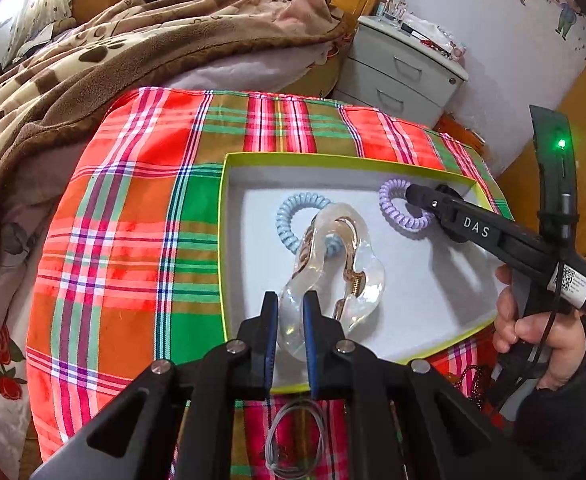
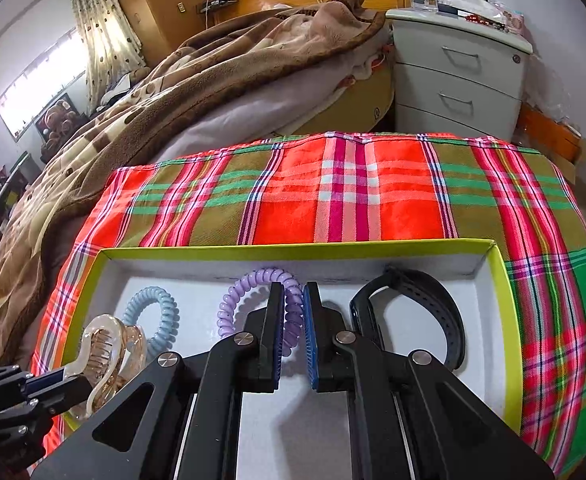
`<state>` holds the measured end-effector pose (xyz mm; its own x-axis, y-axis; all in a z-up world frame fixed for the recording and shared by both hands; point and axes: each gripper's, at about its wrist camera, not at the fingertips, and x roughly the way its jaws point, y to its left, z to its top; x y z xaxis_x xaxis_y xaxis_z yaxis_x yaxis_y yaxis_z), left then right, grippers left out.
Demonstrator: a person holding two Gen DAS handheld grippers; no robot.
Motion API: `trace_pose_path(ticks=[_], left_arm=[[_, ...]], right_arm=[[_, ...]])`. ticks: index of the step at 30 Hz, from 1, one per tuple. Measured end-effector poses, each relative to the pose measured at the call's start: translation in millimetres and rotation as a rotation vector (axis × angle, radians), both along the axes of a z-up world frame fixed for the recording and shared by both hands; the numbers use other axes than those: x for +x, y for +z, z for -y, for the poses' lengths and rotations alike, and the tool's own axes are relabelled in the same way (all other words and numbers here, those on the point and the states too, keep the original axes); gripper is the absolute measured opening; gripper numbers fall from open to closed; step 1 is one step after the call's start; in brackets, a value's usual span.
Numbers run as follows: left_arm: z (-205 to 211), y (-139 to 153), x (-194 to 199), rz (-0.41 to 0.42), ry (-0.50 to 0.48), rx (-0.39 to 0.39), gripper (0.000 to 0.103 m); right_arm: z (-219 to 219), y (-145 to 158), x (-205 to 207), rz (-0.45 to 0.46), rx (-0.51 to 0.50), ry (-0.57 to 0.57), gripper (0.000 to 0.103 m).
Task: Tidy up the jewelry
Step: 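Carry the clip and purple tie into the yellow box and open both tools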
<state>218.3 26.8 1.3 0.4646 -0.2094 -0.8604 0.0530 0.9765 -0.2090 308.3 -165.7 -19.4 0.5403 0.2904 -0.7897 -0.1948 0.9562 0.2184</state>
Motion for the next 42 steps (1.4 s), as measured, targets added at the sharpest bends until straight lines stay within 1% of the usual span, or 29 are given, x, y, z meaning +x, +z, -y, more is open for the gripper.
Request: trace_pose_path(ticks=[7,8,9,11,17,19,21,24,27,37,42], left_arm=[[-2.1,-2.8,1.7,-0.015,0.014,-0.016,0.014],[-1.9,-2.8,1.8,-0.013,0.014,-0.019,0.017],[-2.3,-2.5,1.9,-0.011,0.016,-0.019,0.024],[-1.7,-0.9,1.4,-0.003,0.013,-0.016,0.029],[-1.9,2.5,0.6,0.007,0.009,-0.026,0.030],[-1.0,5.1,-0.7,0.016,0.006,-0.025,0.032],[-0.9,8.7,-2.9,0.028,0.003,-0.031,0.034],[0.3,16.5,-7.7,0.059,-0.010,-0.043,0.035],[1.2,24.0,-13.8,0.080,-0.024,-0.060,0.036],[-6.3,35.1,-41.1,0.108,-0.023,-0.075,0.037],[-13.4,35.0,-58.3,0.110,-0.018,-0.080,0.039]], right_arm=[[-2.6,-2.7,2.2,-0.015,-0.012,-0.003,0.010],[-2.8,-2.8,2.6,-0.016,-0.012,-0.001,0.010],[-3.6,-3.2,3.2,-0.019,-0.016,0.002,0.010],[-4.3,-3.7,3.9,-0.022,-0.025,0.003,0.010],[-4.7,-2.8,3.9,-0.022,-0.029,-0.001,0.011],[-4.7,-1.0,2.8,-0.016,-0.030,-0.002,0.012],[-2.6,2.5,1.1,-0.006,-0.024,-0.010,0.016],[0.5,8.3,-2.5,0.004,-0.004,-0.011,0.016],[2.1,13.7,-7.2,0.017,-0.009,-0.012,0.017],[6.9,33.5,-39.2,0.065,0.007,-0.005,0.018],[5.2,46.9,-64.5,0.115,0.008,0.018,0.019]])
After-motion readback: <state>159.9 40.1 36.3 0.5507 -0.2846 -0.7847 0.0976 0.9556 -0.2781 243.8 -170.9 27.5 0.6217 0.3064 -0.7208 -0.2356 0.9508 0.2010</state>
